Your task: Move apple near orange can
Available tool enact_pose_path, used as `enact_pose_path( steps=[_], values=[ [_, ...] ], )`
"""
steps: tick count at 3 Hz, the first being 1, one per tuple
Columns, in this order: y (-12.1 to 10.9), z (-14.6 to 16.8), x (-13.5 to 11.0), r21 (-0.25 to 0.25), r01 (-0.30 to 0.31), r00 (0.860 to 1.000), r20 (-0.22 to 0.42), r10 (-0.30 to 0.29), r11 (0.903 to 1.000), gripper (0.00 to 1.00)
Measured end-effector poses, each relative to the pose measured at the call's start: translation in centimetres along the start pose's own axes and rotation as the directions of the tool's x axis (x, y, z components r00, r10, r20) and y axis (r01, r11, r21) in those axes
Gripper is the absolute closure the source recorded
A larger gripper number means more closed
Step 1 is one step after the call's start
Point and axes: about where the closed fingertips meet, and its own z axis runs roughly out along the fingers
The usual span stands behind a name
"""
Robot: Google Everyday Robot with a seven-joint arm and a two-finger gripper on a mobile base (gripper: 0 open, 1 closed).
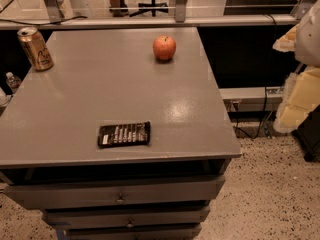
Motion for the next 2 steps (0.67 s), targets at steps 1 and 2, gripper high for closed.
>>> enact_pose_path(
  steps=[1, 2],
  values=[
    [0.0, 0.0, 0.0, 0.000, 0.000, 1.000, 0.000, 0.000, 1.0000, 0.00],
    [-0.7, 2.1, 0.0, -0.008, -0.050, 0.997, 0.063, 0.050, 0.9987, 0.00]
  ],
)
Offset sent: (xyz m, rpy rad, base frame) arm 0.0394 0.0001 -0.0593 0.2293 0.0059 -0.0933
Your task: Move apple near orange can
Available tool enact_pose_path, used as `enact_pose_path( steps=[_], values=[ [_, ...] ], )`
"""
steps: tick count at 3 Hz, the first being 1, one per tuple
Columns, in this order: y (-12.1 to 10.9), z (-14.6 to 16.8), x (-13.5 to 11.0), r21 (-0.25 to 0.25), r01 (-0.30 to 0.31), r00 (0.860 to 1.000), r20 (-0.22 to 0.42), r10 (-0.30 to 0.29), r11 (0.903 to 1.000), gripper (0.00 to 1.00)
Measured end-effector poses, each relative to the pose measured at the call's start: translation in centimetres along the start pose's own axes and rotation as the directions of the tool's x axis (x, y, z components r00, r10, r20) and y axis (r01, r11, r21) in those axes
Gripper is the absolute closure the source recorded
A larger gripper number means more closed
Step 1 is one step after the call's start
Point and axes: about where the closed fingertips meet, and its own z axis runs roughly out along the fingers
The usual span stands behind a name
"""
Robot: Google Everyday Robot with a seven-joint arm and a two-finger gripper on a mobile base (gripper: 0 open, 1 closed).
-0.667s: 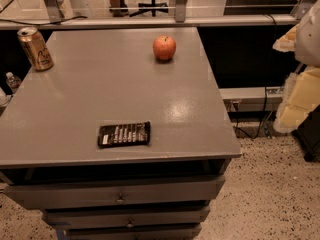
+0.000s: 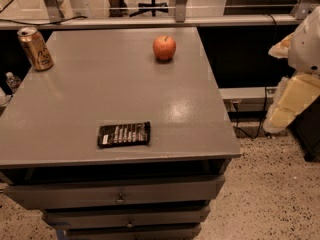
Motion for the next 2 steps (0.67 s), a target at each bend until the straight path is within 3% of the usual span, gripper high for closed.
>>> enact_pose_path(
  steps=[1, 2],
  values=[
    [-2.2, 4.5, -0.2, -0.008, -0.067, 0.993, 0.095, 0.068, 0.9977, 0.00],
    [-6.2, 8.4, -1.4, 0.002, -0.138, 0.968, 0.213, 0.135, 0.9904, 0.00]
  ],
)
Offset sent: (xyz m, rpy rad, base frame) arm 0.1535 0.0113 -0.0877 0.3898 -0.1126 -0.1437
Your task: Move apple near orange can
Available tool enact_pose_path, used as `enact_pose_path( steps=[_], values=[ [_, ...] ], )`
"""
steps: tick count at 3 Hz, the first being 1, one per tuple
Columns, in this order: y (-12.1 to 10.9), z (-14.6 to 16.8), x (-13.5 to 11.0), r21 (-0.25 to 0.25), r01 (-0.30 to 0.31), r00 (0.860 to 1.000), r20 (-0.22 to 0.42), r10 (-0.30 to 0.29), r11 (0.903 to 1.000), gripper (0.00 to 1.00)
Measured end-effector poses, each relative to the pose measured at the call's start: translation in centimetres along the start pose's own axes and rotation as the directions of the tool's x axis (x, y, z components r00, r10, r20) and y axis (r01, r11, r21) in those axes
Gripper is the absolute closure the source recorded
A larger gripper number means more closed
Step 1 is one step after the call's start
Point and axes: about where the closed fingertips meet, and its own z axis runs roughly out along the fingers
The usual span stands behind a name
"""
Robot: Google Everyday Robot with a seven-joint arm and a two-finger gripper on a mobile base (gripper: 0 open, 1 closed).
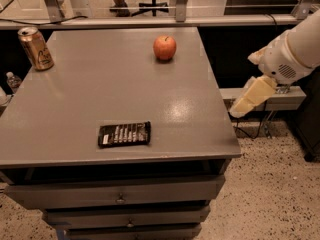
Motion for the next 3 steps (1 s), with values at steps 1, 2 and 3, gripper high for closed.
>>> enact_pose_path(
  steps=[1, 2, 3],
  values=[
    [-3.5, 3.7, -2.3, 0.003, -0.058, 0.991, 0.121, 0.057, 0.9983, 0.00],
    [-5.7, 7.2, -5.4, -0.021, -0.113, 0.968, 0.225, 0.115, 0.9934, 0.00],
    [-7.0, 10.3, -8.9, -0.054, -0.147, 0.937, 0.312, 0.157, 0.9876, 0.00]
  ],
)
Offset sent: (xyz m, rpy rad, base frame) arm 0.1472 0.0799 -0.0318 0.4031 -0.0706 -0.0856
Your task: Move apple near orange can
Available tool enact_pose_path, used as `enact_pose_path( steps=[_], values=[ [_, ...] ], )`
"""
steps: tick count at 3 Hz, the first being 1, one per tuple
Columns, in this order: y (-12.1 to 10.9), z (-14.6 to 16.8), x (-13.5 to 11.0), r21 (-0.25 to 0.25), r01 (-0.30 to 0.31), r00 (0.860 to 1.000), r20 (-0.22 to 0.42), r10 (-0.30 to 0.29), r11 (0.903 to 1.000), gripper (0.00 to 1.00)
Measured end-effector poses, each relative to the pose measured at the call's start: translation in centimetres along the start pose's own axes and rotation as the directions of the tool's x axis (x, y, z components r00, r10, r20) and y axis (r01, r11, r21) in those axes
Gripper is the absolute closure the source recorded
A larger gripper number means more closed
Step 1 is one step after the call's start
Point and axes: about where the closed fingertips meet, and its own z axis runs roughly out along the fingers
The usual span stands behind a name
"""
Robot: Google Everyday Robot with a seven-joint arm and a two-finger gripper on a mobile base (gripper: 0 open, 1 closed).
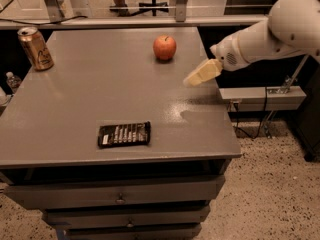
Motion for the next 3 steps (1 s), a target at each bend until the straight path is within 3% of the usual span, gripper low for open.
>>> enact_pose_path(
  steps=[1, 3],
  values=[
    [-0.2, 3.7, -2.9, -0.028, -0.023, 0.996, 0.084, 0.025, 0.9993, 0.00],
    [-2.1, 9.6, -7.4, -0.040, 0.009, 0.982, 0.190, -0.002, 0.9991, 0.00]
  ],
)
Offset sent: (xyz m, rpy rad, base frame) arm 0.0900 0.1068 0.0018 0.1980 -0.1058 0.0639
